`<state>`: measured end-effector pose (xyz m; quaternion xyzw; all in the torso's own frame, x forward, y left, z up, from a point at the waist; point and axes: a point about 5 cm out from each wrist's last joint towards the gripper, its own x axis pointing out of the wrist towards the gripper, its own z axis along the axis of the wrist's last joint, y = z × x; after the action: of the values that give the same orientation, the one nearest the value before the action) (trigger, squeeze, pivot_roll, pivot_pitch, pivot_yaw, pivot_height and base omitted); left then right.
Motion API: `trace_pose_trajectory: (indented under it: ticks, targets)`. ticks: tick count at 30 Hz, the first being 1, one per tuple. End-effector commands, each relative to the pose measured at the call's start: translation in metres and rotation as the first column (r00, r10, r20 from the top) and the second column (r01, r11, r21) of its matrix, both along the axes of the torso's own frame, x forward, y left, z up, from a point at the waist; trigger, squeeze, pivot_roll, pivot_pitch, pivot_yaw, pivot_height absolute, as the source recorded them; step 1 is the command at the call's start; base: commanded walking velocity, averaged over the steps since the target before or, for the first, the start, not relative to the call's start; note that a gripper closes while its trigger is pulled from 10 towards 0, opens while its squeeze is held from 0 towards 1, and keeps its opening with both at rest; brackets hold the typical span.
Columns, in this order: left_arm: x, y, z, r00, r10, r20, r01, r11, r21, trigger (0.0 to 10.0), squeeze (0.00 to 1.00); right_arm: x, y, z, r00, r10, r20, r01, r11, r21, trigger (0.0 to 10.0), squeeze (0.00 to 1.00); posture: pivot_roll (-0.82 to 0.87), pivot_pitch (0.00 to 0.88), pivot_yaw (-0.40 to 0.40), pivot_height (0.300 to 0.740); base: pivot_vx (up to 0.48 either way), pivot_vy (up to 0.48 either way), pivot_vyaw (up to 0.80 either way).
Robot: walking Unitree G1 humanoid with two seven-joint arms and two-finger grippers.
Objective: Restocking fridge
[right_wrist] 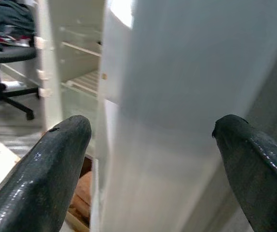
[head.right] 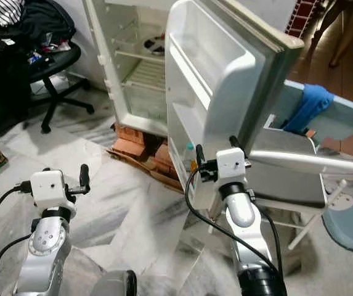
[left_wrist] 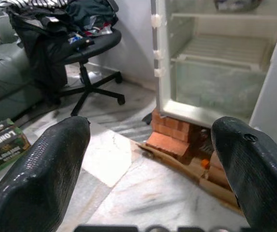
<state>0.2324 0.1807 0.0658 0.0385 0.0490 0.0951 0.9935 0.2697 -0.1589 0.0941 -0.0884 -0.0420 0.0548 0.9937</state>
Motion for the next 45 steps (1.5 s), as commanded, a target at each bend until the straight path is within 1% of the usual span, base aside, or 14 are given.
trace_pose_trajectory:
  ticks: [1, 6, 10, 17, 23, 27, 32, 36, 37, 38, 40, 43, 44, 45]
  targets:
    - [-0.003, 0.001, 0.000, 1.000, -0.004, 0.005, 0.004, 1.000, -0.003, 10.0, 0.00, -0.011, -0.011, -0.005, 0.999, -0.026, -0.032, 0.025, 0.999, -0.020, 10.0, 0.00, 0.07, 0.069, 0.010, 0.740, 0.352, 0.000, 0.00]
    - [-0.004, 0.004, -0.001, 1.000, -0.003, -0.007, 0.003, 1.000, 0.000, 10.0, 0.00, -0.020, -0.016, -0.009, 0.998, -0.031, -0.048, 0.029, 0.999, -0.043, 10.0, 0.00, 0.07, 0.069, 0.011, 0.740, 0.357, 0.000, 0.00]
    - [-0.001, 0.002, -0.002, 1.000, -0.015, -0.015, 0.015, 1.000, -0.003, 10.0, 0.00, -0.022, -0.027, -0.014, 0.990, -0.106, -0.093, 0.102, 0.994, -0.050, 10.0, 0.00, 0.07, 0.066, 0.014, 0.740, 0.070, 0.000, 0.00]
    - [0.001, 0.000, -0.001, 1.000, -0.025, -0.010, 0.025, 1.000, -0.004, 10.0, 0.00, -0.015, -0.027, -0.012, 0.989, -0.103, -0.104, 0.106, 0.994, 0.017, 10.0, 0.00, 0.07, 0.065, 0.017, 0.740, 0.000, 0.000, 0.00]
    - [0.001, -0.001, -0.004, 0.999, -0.032, -0.040, 0.031, 0.999, -0.022, 10.0, 0.00, -0.007, -0.013, -0.006, 0.993, 0.051, -0.109, -0.038, 0.992, 0.118, 10.0, 0.00, 0.08, 0.062, 0.013, 0.740, 0.000, 0.000, 0.00]
    - [0.000, -0.002, -0.007, 0.997, -0.041, -0.064, 0.039, 0.999, -0.031, 10.0, 0.00, -0.004, -0.008, -0.002, 0.986, 0.127, -0.105, -0.112, 0.985, 0.134, 10.0, 0.00, 0.07, 0.063, 0.013, 0.740, 0.000, 0.000, 0.00]
    - [-0.007, -0.010, -0.026, 0.973, -0.080, -0.218, 0.054, 0.991, -0.124, 10.0, 0.00, 0.024, -0.002, 0.024, 0.954, 0.296, -0.054, -0.277, 0.934, 0.226, 10.0, 0.00, 0.08, 0.065, 0.017, 0.740, 0.000, 0.000, 0.00]
    - [-0.010, -0.011, -0.034, 0.951, -0.107, -0.291, 0.067, 0.987, -0.145, 10.0, 0.00, 0.052, 0.004, 0.056, 0.949, 0.313, 0.036, -0.312, 0.917, 0.250, 10.0, 0.00, 0.09, 0.063, 0.013, 0.740, 0.000, 0.000, 0.00]
    - [-0.010, -0.011, -0.034, 0.951, -0.107, -0.291, 0.067, 0.987, -0.145, 10.0, 0.00, 0.052, 0.004, 0.056, 0.949, 0.313, 0.036, -0.312, 0.917, 0.250, 10.0, 0.00, 0.09, 0.063, 0.013, 0.740, 0.000, 0.000, 0.00]
    - [-0.011, -0.012, -0.036, 0.947, -0.118, -0.299, 0.079, 0.987, -0.138, 10.0, 0.00, 0.054, 0.009, 0.062, 0.935, 0.351, 0.051, -0.350, 0.889, 0.296, 10.0, 0.00, 0.10, 0.064, 0.009, 0.740, 0.000, 0.000, 0.00]
    - [-0.012, -0.015, -0.038, 0.937, -0.136, -0.323, 0.099, 0.987, -0.127, 10.0, 0.00, 0.045, 0.027, 0.077, 0.830, 0.549, 0.101, -0.533, 0.725, 0.437, 10.0, 0.00, 0.11, 0.064, 0.007, 0.740, 0.000, 0.000, 0.00]
    - [-0.015, -0.017, -0.040, 0.919, -0.161, -0.360, 0.114, 0.982, -0.148, 10.0, 0.00, 0.010, 0.045, 0.090, 0.554, 0.813, 0.179, -0.754, 0.399, 0.522, 10.0, 0.00, 0.11, 0.066, 0.007, 0.740, 0.000, 0.000, 0.00]
    - [-0.016, -0.017, -0.041, 0.913, -0.169, -0.370, 0.120, 0.981, -0.151, 10.0, 0.00, 0.006, 0.044, 0.089, 0.528, 0.831, 0.174, -0.764, 0.375, 0.525, 10.0, 0.00, 0.10, 0.066, 0.007, 0.740, 0.000, 0.000, 0.00]
    - [-0.016, -0.017, -0.041, 0.913, -0.169, -0.370, 0.120, 0.981, -0.151, 10.0, 0.00, 0.006, 0.044, 0.089, 0.528, 0.831, 0.174, -0.764, 0.375, 0.525, 10.0, 0.00, 0.10, 0.066, 0.007, 0.740, 0.000, 0.000, 0.00]
